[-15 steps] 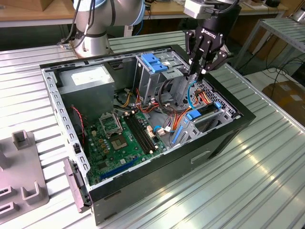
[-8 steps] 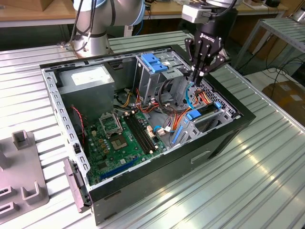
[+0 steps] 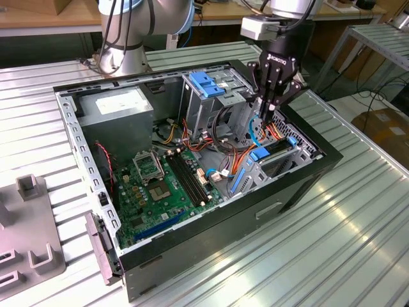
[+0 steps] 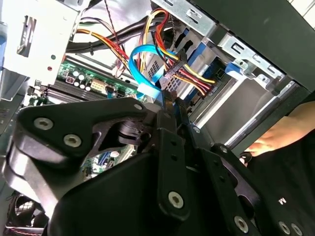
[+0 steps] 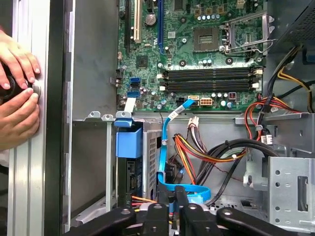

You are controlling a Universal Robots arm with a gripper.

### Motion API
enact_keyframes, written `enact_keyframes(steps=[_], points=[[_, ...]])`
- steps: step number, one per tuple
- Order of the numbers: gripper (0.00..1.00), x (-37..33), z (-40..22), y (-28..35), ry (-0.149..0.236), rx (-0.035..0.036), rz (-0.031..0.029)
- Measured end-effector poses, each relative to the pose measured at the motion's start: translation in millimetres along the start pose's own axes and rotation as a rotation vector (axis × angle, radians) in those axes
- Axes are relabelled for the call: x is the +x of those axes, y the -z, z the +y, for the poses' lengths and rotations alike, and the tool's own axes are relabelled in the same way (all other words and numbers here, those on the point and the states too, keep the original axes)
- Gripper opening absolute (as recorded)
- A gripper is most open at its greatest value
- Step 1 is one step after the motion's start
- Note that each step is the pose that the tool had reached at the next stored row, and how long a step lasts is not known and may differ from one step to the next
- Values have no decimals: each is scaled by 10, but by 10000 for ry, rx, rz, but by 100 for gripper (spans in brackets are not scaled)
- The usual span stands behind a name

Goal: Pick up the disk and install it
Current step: 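Insert the second disk wire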

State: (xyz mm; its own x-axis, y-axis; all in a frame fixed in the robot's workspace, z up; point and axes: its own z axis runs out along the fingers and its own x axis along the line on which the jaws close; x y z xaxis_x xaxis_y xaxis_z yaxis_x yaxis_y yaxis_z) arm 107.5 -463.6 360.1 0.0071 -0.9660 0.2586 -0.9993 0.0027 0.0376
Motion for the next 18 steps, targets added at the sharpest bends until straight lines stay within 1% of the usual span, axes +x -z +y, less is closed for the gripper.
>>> enact_keyframes(steps=[1,6,7,9,10,11,12,13,17,18], points=[[16,-1,0,-3,-1,0,17],[16,1,0,-8,-1,0,19],[16,7,0,-10,-1,0,7],[16,35,0,-17,1,1,-53],[16,71,0,-28,5,1,-138],[16,111,0,-40,9,2,-241],[16,142,-1,-49,12,2,-322],[16,179,-1,-61,16,3,-424],[16,281,1,-90,26,5,-703],[16,318,2,-101,29,6,-789]])
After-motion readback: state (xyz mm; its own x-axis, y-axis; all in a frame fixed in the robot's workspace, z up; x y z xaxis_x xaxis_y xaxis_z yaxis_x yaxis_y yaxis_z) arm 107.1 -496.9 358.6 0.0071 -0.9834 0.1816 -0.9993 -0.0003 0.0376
